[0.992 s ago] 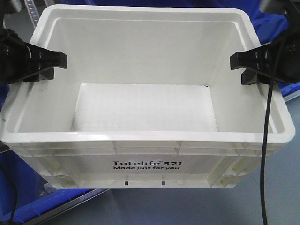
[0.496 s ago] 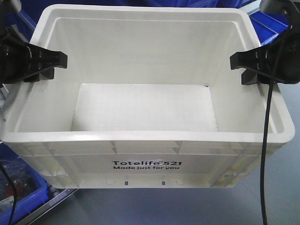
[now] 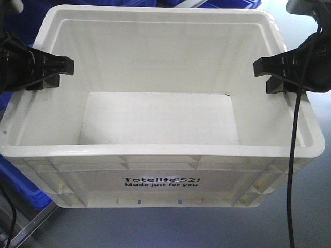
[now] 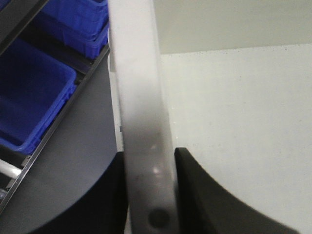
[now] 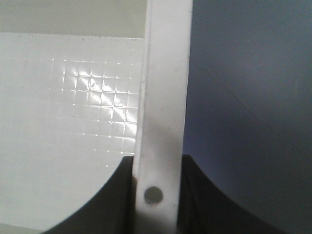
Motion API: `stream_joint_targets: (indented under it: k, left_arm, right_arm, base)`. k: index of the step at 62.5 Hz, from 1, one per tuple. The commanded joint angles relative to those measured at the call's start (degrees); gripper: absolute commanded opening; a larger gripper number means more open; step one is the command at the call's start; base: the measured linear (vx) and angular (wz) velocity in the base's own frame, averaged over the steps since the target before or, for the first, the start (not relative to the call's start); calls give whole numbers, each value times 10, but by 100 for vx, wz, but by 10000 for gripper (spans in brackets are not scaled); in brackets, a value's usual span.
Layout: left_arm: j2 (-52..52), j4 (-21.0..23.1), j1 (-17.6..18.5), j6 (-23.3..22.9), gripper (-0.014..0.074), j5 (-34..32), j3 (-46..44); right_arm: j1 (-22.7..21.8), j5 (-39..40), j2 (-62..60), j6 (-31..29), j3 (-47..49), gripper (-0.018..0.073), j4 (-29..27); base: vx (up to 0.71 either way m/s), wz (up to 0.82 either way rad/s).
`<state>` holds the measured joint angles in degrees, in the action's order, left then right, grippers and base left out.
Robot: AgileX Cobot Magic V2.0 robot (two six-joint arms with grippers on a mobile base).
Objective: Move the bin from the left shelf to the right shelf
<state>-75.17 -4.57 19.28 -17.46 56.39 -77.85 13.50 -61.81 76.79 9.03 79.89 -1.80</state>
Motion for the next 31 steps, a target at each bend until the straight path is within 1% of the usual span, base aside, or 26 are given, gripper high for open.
stream_joint_targets:
  k: [1,19,31]
  left_arm:
    - [31,-56,-7,25,56,-42,-22]
    - [31,-56,-7,25,56,-42,-22]
    - [31,-56,-7,25,56,-42,-22]
  right_arm:
    - [-10,53,-22,-5,22,-8,73]
    - [-10,53,-22,-5,22,-8,73]
    - [-10,53,-22,-5,22,-8,73]
  base:
    - [-1,-63]
    - [1,-63]
    - [4,-49]
